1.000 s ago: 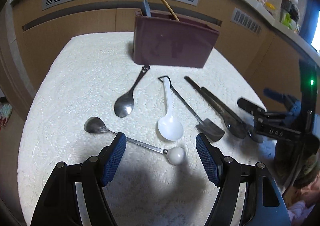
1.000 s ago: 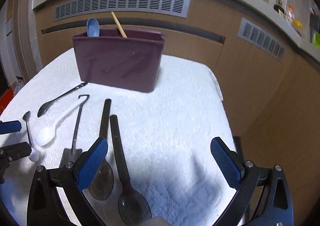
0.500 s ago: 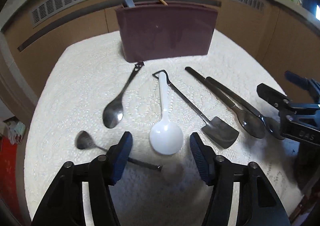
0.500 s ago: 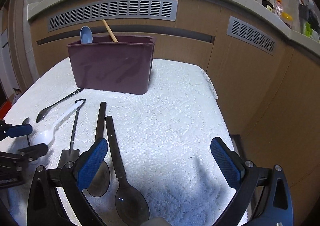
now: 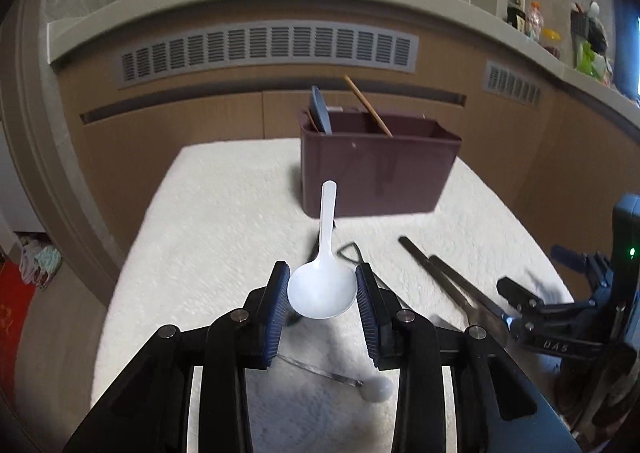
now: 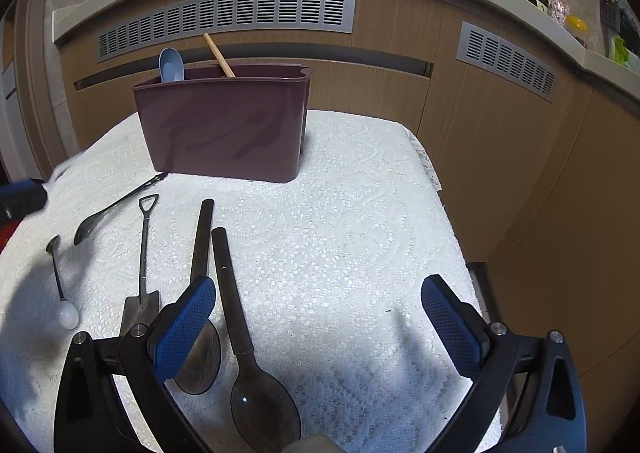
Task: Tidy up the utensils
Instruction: 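Grasp the white-ball-handled spoon with the right tool while the left holds the white spoon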
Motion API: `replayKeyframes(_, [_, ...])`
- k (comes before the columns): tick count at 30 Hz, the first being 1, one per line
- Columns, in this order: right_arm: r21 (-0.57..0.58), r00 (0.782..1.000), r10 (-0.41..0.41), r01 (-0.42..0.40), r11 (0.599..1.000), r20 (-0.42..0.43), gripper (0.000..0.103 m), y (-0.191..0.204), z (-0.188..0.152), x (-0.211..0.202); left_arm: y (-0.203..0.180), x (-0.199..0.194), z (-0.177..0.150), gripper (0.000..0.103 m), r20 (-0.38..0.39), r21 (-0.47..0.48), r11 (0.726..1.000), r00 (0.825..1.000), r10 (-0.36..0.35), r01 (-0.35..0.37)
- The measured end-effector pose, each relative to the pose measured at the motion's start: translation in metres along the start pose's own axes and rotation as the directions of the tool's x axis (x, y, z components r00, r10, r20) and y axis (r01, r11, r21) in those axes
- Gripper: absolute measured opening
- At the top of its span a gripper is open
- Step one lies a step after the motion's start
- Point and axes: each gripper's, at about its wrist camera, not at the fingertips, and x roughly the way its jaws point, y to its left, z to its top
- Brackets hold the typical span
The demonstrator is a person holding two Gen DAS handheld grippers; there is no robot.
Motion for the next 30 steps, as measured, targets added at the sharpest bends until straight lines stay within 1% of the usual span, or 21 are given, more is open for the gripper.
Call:
replayKeyframes(5, [-0.011, 1.000, 0.005, -0.005, 1.000, 0.005, 0.102, 0.001, 0.003, -0.002, 0.012, -0.009, 0.007, 0.035, 0.025, -0.018, 1.000, 0.999, 0.019, -0.019])
replayKeyframes(8, [-0.061, 0.995, 0.099, -0.099, 0.993, 0.001, 0.101, 0.014, 0.017, -0.005, 0.020, -0.018, 0.004, 0.035, 0.032, -0.025, 0.999, 0.999, 0.033, -0.032])
replayKeyframes(10, [-0.108, 0.981, 0.194, -0.196, 0.975, -0.027, 0.100, 0.032, 0.031, -0.003, 0.023, -0.024, -0.003, 0.035, 0.027, -0.032, 0.999, 0.999, 0.028, -0.027])
replayKeyframes(12, [-0.152, 0.963, 0.262, -0.268, 0.951, -0.061, 0.097, 0.052, 0.042, 0.004, 0.027, -0.026, -0.011, 0.035, 0.006, -0.035, 0.999, 1.000, 0.016, -0.016])
replayKeyframes(14, [-0.210, 0.951, 0.292, -0.307, 0.928, -0.100, 0.084, 0.077, 0.049, 0.016, 0.030, -0.026, -0.022, 0.035, -0.034, -0.035, 0.999, 0.999, -0.010, 0.008])
replayKeyframes(15, [-0.239, 0.950, 0.291, -0.311, 0.920, -0.116, 0.079, 0.087, 0.051, 0.021, 0.032, -0.024, -0.029, 0.035, -0.067, -0.031, 0.999, 0.997, -0.024, 0.022])
replayKeyframes(17, [-0.290, 0.949, 0.274, -0.309, 0.906, -0.157, 0.065, 0.110, 0.055, 0.037, 0.034, -0.021, -0.042, 0.035, -0.117, -0.019, 0.999, 0.993, -0.028, 0.026])
replayKeyframes(19, [-0.305, 0.942, 0.272, -0.322, 0.896, -0.196, 0.063, 0.125, 0.058, 0.051, 0.038, -0.017, -0.055, 0.035, -0.157, -0.016, 1.000, 0.987, -0.025, 0.023])
replayKeyframes(21, [-0.286, 0.937, 0.269, -0.327, 0.900, -0.224, 0.061, 0.135, 0.062, 0.066, 0.045, -0.016, -0.064, 0.035, -0.186, -0.036, 0.999, 0.982, -0.030, 0.024])
replayKeyframes(22, [-0.271, 0.931, 0.273, -0.336, 0.902, -0.243, 0.058, 0.139, 0.065, 0.075, 0.048, -0.016, -0.068, 0.035, -0.196, -0.052, 0.998, 0.980, -0.041, 0.031])
replayKeyframes(23, [-0.259, 0.926, 0.275, -0.341, 0.904, -0.259, 0.052, 0.142, 0.067, 0.082, 0.050, -0.017, -0.070, 0.035, -0.201, -0.067, 0.997, 0.978, -0.049, 0.036])
replayKeyframes(24, [-0.250, 0.923, 0.272, -0.341, 0.906, -0.273, 0.048, 0.145, 0.068, 0.089, 0.053, -0.019, -0.073, 0.035, -0.202, -0.080, 0.996, 0.978, -0.054, 0.039])
replayKeyframes(25, [-0.237, 0.917, 0.273, -0.345, 0.908, -0.290, 0.040, 0.148, 0.069, 0.096, 0.054, -0.020, -0.074, 0.035, -0.202, -0.084, 0.996, 0.978, -0.057, 0.040])
replayKeyframes(26, [-0.226, 0.916, 0.283, -0.350, 0.909, -0.283, 0.024, 0.148, 0.069, 0.096, 0.054, -0.022, -0.075, 0.035, -0.199, -0.087, 0.995, 0.978, -0.057, 0.041])
replayKeyframes(27, [-0.233, 0.915, 0.284, -0.355, 0.905, -0.287, 0.021, 0.151, 0.070, 0.094, 0.055, -0.024, -0.076, 0.035, -0.197, -0.088, 0.995, 0.979, -0.059, 0.043])
replayKeyframes(30, [-0.244, 0.917, 0.292, -0.359, 0.901, -0.272, 0.020, 0.151, 0.069, 0.083, 0.058, -0.026, -0.073, 0.035, -0.188, -0.093, 0.995, 0.981, -0.056, 0.039])
